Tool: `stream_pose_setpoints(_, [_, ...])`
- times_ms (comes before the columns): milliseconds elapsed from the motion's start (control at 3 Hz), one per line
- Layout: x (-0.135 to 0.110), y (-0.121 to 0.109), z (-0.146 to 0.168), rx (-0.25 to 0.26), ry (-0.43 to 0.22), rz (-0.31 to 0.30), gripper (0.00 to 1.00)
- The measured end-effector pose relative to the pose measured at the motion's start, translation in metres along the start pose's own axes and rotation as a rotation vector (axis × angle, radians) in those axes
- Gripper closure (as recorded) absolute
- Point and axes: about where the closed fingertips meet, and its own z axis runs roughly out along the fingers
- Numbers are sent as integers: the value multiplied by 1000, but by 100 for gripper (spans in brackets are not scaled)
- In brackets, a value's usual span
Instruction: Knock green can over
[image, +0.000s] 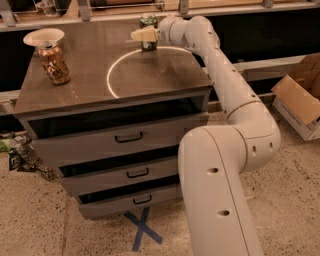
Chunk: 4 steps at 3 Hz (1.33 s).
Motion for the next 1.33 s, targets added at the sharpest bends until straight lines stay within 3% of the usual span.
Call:
stream_pose_setpoints(333, [7, 4, 13, 0, 0, 10, 0])
stream_pose_setpoints(667, [12, 8, 21, -11, -11, 17, 15])
stream_pose_setpoints(1000, [11, 9, 24, -19, -28, 16, 38])
stream_pose_setpoints(1333, [-3, 8, 15, -35, -38, -27, 62])
